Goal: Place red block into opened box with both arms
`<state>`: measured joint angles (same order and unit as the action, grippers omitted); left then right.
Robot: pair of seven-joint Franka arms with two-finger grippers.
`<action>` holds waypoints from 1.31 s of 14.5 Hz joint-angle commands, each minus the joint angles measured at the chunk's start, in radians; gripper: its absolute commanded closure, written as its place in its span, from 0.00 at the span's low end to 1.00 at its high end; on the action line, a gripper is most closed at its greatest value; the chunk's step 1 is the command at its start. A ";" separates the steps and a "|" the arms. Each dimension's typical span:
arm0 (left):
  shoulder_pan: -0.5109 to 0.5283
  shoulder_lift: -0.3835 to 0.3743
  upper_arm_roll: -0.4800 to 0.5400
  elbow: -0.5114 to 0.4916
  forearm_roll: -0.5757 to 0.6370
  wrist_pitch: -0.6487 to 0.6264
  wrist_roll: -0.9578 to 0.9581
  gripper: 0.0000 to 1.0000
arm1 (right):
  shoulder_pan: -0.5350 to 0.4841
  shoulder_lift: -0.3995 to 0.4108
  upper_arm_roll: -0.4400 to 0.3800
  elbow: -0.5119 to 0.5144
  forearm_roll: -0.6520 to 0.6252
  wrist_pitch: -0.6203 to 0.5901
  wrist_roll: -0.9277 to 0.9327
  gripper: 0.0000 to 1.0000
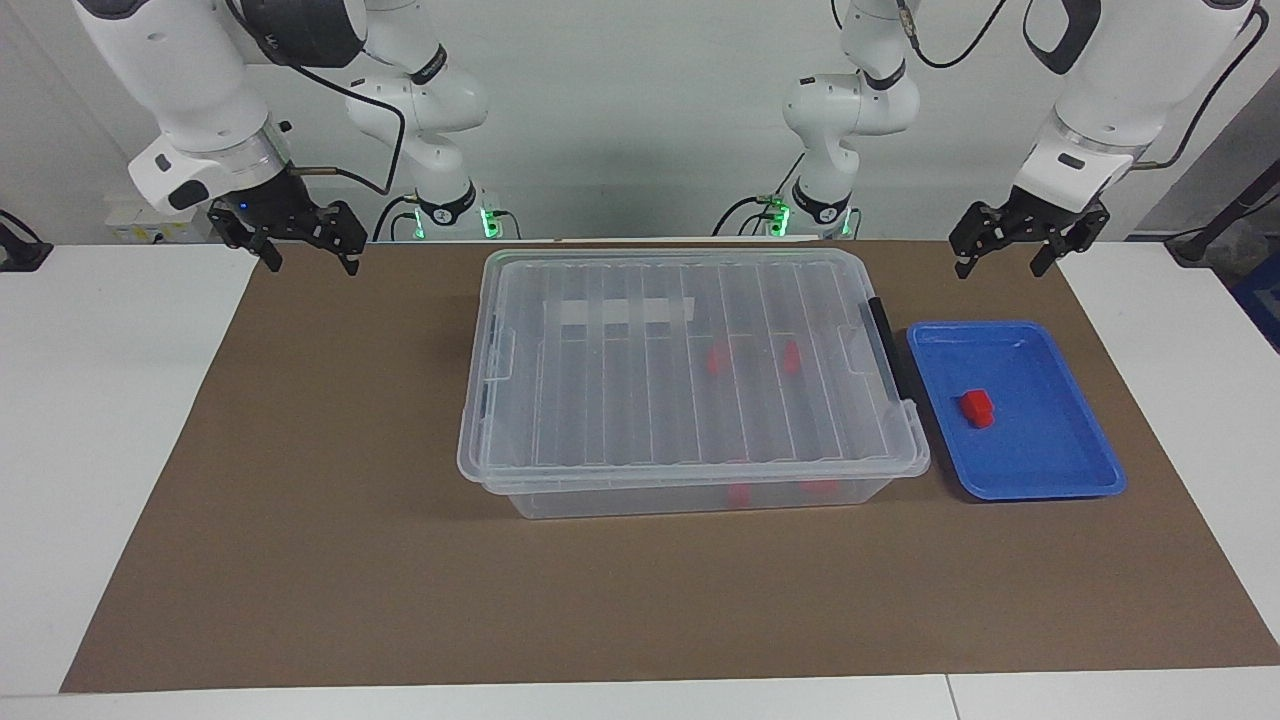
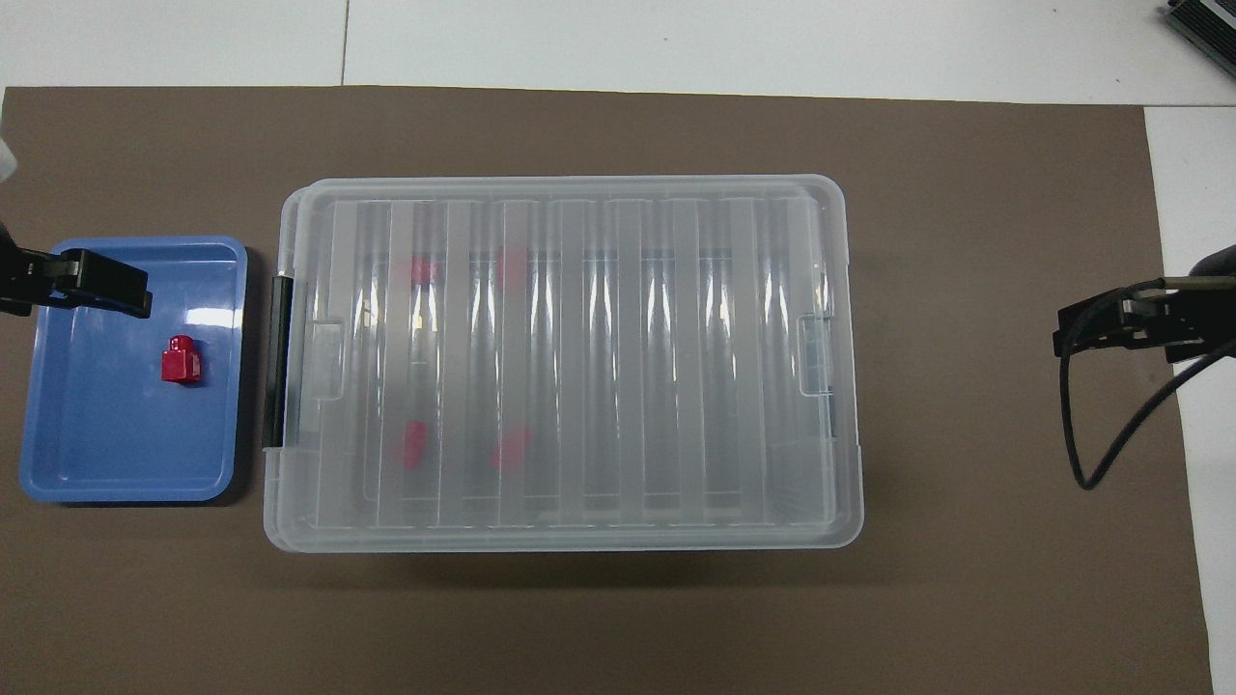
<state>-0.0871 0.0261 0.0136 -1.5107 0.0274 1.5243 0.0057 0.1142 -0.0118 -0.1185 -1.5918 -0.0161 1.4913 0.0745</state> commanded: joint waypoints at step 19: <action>0.004 -0.020 -0.001 -0.017 -0.001 -0.001 -0.004 0.00 | -0.001 -0.036 0.246 -0.410 0.059 0.515 0.026 0.00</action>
<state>-0.0871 0.0261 0.0139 -1.5107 0.0274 1.5243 0.0057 0.1283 -0.0275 0.1223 -1.9551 0.0225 1.9749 0.1453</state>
